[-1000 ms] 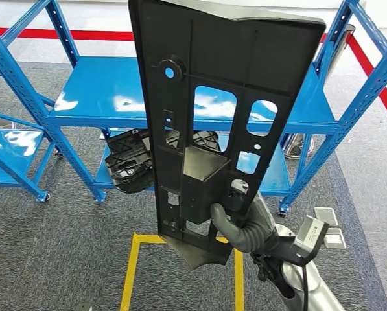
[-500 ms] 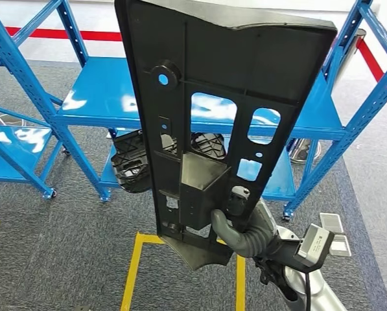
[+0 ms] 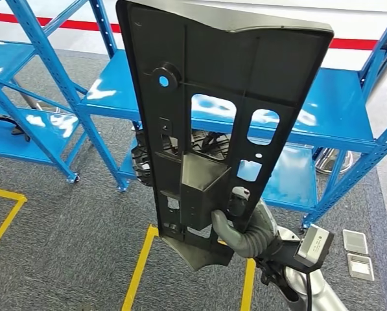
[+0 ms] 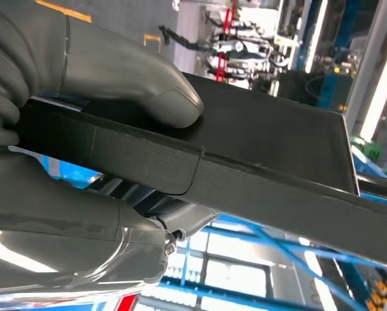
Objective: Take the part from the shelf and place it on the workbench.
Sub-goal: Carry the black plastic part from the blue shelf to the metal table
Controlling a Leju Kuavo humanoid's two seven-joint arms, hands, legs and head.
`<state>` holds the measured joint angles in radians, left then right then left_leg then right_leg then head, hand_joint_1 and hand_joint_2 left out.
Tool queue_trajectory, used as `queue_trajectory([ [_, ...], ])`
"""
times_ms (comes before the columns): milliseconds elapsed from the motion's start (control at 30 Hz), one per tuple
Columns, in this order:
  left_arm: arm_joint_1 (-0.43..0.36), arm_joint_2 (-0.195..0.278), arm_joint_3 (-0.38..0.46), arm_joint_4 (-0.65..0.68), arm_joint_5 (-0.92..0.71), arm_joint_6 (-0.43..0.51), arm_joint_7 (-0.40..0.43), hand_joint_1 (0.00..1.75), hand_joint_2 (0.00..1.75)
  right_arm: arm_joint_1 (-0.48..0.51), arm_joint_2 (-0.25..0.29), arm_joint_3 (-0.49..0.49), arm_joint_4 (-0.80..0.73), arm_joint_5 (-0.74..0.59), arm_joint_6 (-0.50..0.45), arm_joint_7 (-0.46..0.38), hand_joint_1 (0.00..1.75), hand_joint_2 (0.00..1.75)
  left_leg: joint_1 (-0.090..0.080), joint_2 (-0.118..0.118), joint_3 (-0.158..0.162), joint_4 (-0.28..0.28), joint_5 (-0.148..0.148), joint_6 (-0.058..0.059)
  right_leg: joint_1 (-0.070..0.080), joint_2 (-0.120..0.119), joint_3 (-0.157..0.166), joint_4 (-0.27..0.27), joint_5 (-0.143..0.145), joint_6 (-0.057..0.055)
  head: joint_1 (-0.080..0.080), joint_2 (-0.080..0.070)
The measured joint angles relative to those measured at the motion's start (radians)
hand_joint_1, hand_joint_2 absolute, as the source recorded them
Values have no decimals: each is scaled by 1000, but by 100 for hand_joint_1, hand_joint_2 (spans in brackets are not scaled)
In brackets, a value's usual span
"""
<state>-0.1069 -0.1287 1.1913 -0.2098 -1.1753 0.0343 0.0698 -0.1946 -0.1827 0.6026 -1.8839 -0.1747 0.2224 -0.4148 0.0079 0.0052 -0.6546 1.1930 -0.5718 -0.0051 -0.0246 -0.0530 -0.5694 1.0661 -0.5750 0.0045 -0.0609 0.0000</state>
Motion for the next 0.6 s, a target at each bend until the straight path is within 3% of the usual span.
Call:
queue_trajectory([
  [67, -2, 1, 0, 0, 0, 0, 0, 0, 175, -1, 0, 0, 0, 0, 0, 0, 175, 175, -17, 33, 48, -103, 40, 22, 5, -16, 4, -1, -4, 1, 0, 0],
  [100, -3, 2, 0, 0, 0, 0, 0, 0, 175, -2, 1, 0, 0, 0, 0, 0, 175, 175, -24, 45, 57, -125, 42, 29, 6, -24, 4, -2, -5, 3, 0, 0],
  [200, 1, 2, 1, 0, 0, 0, 1, 0, 175, -4, 2, 1, 0, 0, 1, 0, 175, 175, -26, 32, 62, -145, 43, 34, 6, -42, 12, -7, -8, 15, 0, 0],
  [267, 2, 2, 1, 0, 0, 0, 2, 0, 175, -7, 2, 2, 1, -1, 2, 0, 175, 175, -19, 16, 73, -164, 52, 37, 6, -11, 2, 30, -38, 20, 1, 0],
  [333, 0, 2, 1, 0, 0, 0, 2, 0, 175, -7, 1, 3, 4, -2, 4, 1, 175, 175, -14, -1, 78, -171, 56, 41, 6, 33, -49, 139, -94, 21, 2, 0],
  [400, 0, 1, 1, 0, 0, 0, 2, 0, 175, -5, -1, 4, 8, -2, 7, 2, 175, 175, -14, -22, 78, -171, 56, 42, 6, 47, -99, 234, -121, 25, 2, 0],
  [433, 0, 0, 1, 0, 0, 0, 3, 0, 175, -4, -1, 4, 10, -3, 9, 2, 175, 175, -13, -33, 79, -170, 56, 42, 6, 49, -104, 236, -106, 27, 2, 0],
  [467, 1, 0, 1, 0, 0, 0, 3, 0, 175, -4, -1, 5, 11, -3, 11, 2, 175, 175, -13, -45, 80, -169, 55, 40, 5, 52, -90, 197, -72, 28, 2, 0],
  [533, 0, 0, 1, 0, 0, 0, 2, 0, 175, -4, -2, 5, 12, -4, 15, 2, 175, 175, -13, -70, 81, -163, 51, 34, 1, 83, -37, 69, 1, 29, 2, 0],
  [600, -2, 0, 1, 0, 0, 0, 3, 0, 175, -4, -2, 5, 13, -5, 18, 2, 175, 175, -11, -93, 72, -154, 48, 24, -1, 118, -5, -7, 23, 23, 1, 0],
])
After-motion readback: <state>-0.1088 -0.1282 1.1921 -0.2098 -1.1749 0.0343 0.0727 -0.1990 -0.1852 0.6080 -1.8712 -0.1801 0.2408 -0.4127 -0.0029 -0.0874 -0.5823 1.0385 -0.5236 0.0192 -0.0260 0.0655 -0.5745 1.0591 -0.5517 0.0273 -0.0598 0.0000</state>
